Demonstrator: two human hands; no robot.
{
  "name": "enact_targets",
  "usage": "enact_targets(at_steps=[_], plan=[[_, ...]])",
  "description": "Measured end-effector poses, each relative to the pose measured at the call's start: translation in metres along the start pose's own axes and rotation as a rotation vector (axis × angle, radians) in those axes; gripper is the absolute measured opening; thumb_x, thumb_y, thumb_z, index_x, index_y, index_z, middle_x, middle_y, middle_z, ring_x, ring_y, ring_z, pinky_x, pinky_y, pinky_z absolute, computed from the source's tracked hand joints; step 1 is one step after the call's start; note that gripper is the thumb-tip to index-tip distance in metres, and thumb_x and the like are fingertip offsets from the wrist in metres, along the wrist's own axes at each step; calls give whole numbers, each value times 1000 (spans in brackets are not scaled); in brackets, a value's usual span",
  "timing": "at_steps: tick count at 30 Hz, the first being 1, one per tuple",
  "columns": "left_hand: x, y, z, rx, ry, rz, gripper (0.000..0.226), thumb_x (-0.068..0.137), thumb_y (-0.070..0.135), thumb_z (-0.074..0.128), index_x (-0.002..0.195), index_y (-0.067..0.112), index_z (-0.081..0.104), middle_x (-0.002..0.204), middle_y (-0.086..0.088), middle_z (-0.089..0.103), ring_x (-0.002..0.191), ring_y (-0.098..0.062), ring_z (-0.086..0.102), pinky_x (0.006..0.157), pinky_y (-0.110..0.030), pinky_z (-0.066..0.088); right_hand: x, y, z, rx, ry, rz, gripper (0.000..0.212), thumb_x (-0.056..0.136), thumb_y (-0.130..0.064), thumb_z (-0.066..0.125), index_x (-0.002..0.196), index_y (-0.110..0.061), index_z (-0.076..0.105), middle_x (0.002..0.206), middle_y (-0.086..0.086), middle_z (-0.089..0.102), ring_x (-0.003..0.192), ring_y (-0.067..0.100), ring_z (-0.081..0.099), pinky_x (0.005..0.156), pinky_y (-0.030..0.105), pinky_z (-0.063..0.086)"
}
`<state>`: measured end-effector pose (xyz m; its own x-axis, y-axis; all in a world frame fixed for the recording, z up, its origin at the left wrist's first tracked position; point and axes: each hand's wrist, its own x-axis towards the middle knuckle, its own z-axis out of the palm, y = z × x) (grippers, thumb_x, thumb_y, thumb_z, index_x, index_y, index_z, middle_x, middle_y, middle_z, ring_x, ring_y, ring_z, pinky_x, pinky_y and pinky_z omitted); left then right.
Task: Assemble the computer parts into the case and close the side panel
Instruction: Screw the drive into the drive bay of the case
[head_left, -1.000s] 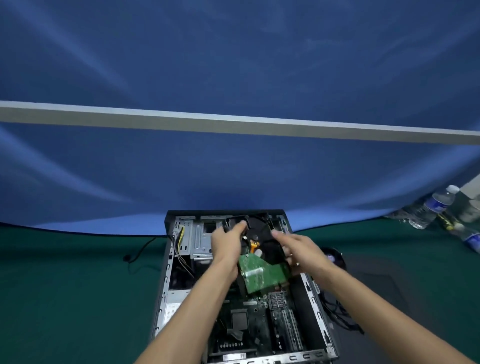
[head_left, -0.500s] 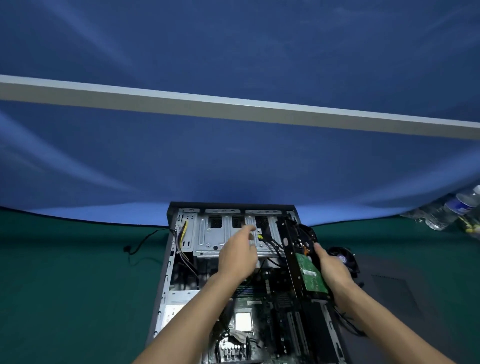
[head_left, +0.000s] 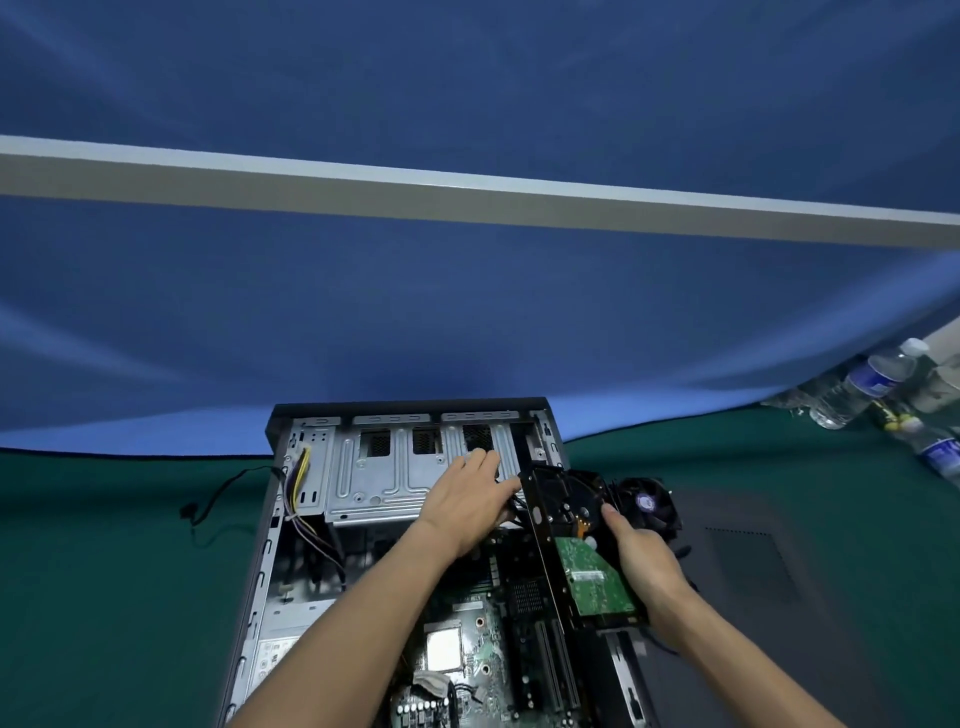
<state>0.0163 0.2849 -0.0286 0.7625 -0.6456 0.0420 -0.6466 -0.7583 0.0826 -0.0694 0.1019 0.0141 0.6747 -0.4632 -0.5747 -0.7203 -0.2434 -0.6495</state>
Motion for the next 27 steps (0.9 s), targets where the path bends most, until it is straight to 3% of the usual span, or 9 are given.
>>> enact_targets(at_steps=[4, 9, 12, 15, 19, 21, 23, 25, 27], plan=[[11, -3, -15, -85, -89, 18, 10, 97, 21, 49, 93, 12, 52, 91, -3, 41, 94, -24, 49, 78, -35, 41, 2, 7, 4, -6, -16, 13, 62, 97, -48, 43, 112, 9, 61, 121, 27, 58, 102, 37, 61, 80, 39, 45], [23, -3, -30, 35, -32, 97, 17, 99, 15, 43, 104, 7, 57, 107, -5, 47, 103, -23, 46, 87, -34, 38, 2, 4, 3, 79, -40, 22, 52, 98, -48, 41, 105, -1, 63, 129, 19, 56, 103, 22, 56, 98, 42, 39], [19, 3, -31, 96, 40, 176, 21, 99, 12, 35, 102, 8, 55, 109, -8, 52, 99, -23, 43, 89, -34, 33, 4, 2, 1, 127, -49, 48, 57, 98, -48, 39, 134, -5, 50, 139, 12, 48, 123, 28, 47, 101, 39, 32], [2, 13, -25, 18, -13, 192, 13, 96, 7, 38, 104, 6, 49, 96, -11, 58, 85, -22, 48, 88, -36, 42, 6, -1, -1, 154, -57, 44, 50, 98, -49, 40, 121, -10, 59, 130, 13, 56, 107, 27, 55, 95, 38, 37], [-25, 20, -11, 74, -162, 275, 21, 92, 1, 43, 112, 4, 45, 89, -15, 57, 79, -31, 56, 65, -41, 41, 12, -4, 4, 148, -42, 25, 53, 98, -49, 40, 122, -5, 58, 110, 10, 61, 93, 24, 56, 90, 35, 39], [-31, 18, -8, 84, -182, 289, 25, 93, 2, 42, 118, 5, 46, 92, -14, 59, 78, -32, 58, 57, -39, 35, 14, -5, 10, 127, -32, 12, 57, 98, -49, 39, 128, -3, 55, 123, 13, 58, 103, 27, 54, 88, 36, 37], [-32, 15, -7, -34, -170, 181, 24, 96, 13, 45, 119, 10, 52, 96, -12, 64, 83, -32, 61, 62, -38, 40, 15, -6, 16, 101, -34, 5, 60, 98, -49, 40, 126, 2, 54, 132, 18, 54, 112, 32, 54, 98, 43, 38], [-34, 12, -1, -303, -205, -76, 23, 94, 27, 51, 112, 18, 61, 103, -6, 68, 93, -28, 62, 74, -34, 46, 14, -7, 21, 72, -45, -15, 64, 98, -49, 41, 122, 9, 54, 133, 23, 52, 120, 36, 51, 104, 48, 35], [-38, 9, 6, -692, -325, -334, 22, 89, 31, 58, 104, 18, 68, 102, -3, 69, 95, -24, 63, 80, -33, 48, 12, -5, 26, 25, -44, -34, 62, 97, -49, 41, 113, 8, 59, 118, 20, 62, 107, 34, 58, 95, 46, 43]])
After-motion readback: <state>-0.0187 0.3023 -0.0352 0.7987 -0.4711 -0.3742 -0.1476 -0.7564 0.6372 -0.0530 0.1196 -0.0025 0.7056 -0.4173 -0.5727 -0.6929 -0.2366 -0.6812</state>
